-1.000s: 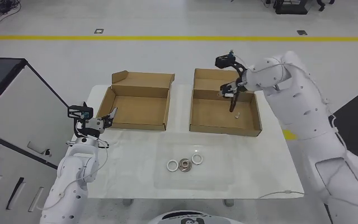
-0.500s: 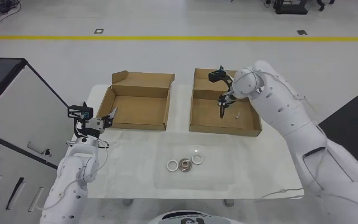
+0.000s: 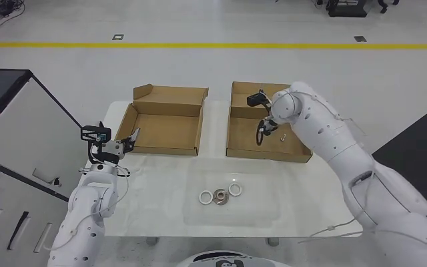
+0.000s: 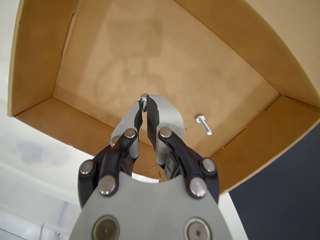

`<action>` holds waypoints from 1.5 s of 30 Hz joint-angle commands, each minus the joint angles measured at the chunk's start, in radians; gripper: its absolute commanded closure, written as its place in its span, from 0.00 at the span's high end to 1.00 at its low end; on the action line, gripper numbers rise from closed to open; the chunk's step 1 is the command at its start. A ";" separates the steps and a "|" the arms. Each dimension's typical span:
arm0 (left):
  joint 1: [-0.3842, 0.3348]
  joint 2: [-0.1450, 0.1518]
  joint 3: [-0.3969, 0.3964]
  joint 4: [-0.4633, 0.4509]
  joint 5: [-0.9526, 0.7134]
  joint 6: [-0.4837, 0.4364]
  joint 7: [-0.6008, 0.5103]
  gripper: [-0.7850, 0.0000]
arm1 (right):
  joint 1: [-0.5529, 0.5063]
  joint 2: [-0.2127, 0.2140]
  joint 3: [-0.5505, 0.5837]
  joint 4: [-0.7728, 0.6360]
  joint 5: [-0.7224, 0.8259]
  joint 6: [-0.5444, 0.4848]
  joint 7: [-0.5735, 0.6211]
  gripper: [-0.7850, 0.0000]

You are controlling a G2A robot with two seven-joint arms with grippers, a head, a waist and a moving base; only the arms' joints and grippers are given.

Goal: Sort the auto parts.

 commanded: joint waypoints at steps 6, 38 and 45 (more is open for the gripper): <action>0.000 0.000 0.000 0.000 0.000 0.000 0.000 1.00 | 0.005 -0.021 -0.021 0.062 -0.001 -0.016 -0.020 0.00; 0.000 0.000 0.000 0.000 0.000 0.000 0.000 1.00 | -0.017 -0.014 0.041 -0.018 -0.088 0.003 -0.037 1.00; 0.000 0.000 0.000 0.000 0.000 0.000 0.000 1.00 | -0.101 0.054 0.174 -0.253 -0.130 0.021 0.022 1.00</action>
